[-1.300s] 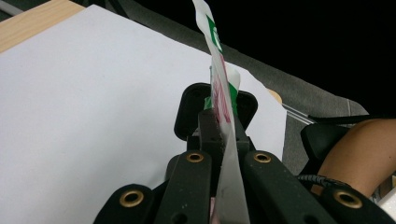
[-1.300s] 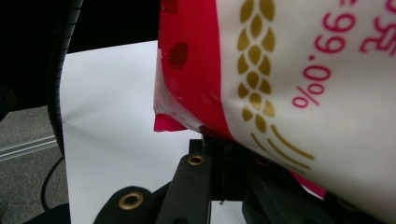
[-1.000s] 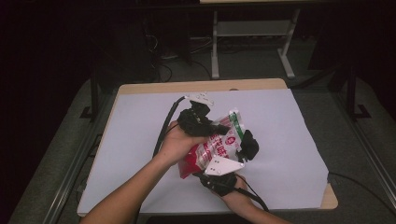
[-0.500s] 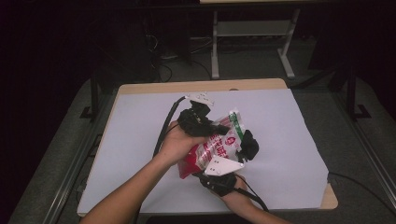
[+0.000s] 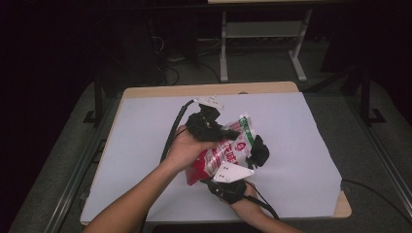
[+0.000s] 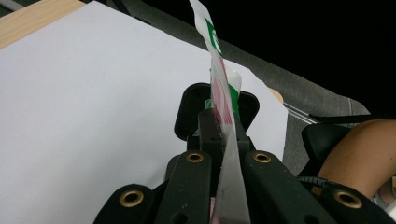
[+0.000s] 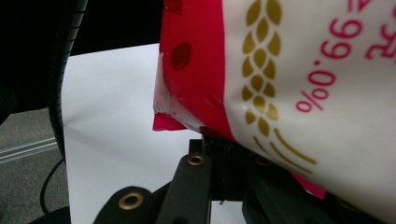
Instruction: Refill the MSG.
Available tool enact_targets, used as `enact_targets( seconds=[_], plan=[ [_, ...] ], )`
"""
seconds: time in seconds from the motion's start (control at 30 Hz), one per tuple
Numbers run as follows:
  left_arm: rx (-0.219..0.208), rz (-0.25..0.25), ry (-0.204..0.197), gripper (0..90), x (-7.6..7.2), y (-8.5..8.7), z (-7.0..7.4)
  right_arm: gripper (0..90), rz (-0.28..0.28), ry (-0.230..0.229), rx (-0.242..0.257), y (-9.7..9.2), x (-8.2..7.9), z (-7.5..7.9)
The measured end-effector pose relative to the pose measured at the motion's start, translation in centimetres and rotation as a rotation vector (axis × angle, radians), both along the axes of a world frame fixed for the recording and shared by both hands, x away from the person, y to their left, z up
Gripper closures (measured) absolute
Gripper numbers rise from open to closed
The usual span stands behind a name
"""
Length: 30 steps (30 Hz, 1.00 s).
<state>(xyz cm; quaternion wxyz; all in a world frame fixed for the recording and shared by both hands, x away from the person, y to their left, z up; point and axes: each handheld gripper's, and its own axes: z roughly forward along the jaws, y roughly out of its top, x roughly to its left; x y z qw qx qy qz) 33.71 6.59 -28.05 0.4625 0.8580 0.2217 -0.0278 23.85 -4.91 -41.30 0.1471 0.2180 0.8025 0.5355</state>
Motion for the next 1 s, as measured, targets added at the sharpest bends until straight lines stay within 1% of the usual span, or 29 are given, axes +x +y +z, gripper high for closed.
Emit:
enact_targets(
  seconds=[0.2, 0.53, 0.73, 0.9, 1.0],
  plan=[
    [0.004, -0.003, -0.005, 90.0, 0.06, -0.04, 0.01, 90.0, 0.0, -0.001, 0.0, -0.02, 0.01, 0.01],
    [0.008, -0.004, 0.004, 90.0, 0.11, -0.09, -0.02, 90.0, 0.003, 0.0, 0.002, -0.02, 0.03, 0.0],
    [0.01, 0.003, 0.003, 90.0, 0.12, -0.06, 0.0, 90.0, 0.017, 0.006, 0.006, -0.03, 0.25, 0.01],
    [0.008, 0.005, 0.014, 90.0, 0.15, -0.05, 0.04, 90.0, 0.031, 0.005, 0.005, -0.12, 0.27, 0.11],
    [0.007, 0.008, 0.013, 90.0, 0.16, -0.13, 0.03, 90.0, 0.034, 0.005, 0.003, -0.21, 0.28, 0.13]
  ],
)
